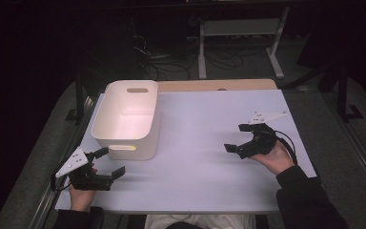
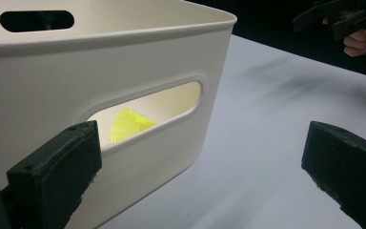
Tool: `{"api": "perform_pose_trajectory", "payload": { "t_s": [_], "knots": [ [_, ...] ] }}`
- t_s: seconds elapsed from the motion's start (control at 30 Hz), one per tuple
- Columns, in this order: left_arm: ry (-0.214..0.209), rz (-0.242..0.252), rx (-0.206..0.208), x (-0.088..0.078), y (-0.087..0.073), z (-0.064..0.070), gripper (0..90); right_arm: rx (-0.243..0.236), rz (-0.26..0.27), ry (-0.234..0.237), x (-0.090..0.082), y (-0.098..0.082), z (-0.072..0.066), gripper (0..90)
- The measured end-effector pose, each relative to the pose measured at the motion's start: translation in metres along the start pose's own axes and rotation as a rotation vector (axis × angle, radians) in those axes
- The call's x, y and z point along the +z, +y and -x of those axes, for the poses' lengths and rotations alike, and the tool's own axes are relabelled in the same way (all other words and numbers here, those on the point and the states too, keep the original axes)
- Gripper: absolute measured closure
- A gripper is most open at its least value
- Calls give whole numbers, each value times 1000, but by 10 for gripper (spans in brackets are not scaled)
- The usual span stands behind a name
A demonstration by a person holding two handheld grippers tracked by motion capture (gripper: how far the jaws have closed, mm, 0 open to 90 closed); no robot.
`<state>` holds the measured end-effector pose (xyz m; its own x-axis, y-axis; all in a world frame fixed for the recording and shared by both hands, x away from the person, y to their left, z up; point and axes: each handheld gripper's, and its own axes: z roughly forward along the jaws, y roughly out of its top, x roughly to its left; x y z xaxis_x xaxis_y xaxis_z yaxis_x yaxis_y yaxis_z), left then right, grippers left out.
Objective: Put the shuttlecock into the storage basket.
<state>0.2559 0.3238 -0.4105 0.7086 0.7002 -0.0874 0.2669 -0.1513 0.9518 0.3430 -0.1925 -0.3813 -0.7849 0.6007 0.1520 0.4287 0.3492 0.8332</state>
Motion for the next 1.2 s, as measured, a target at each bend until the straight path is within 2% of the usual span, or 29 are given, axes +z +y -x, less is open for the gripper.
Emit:
{"api": "perform_pose_trajectory", "payload": {
  "t_s": [0.23, 0.57, 0.83, 1.2],
  "knots": [
    [2, -1, 1, 0, 0, 0, 0, 24, -3, -22, -8, -21, 6, 0],
    [3, -4, 3, 0, 0, 0, 0, 39, 35, -59, -25, -44, 11, 0],
    [2, -2, 2, 0, 0, 0, 0, 49, 48, -98, -37, -61, 10, 0],
    [-1, 2, 1, 0, 0, 0, 0, 71, 67, -133, -46, -76, 11, 0]
  ]
}}
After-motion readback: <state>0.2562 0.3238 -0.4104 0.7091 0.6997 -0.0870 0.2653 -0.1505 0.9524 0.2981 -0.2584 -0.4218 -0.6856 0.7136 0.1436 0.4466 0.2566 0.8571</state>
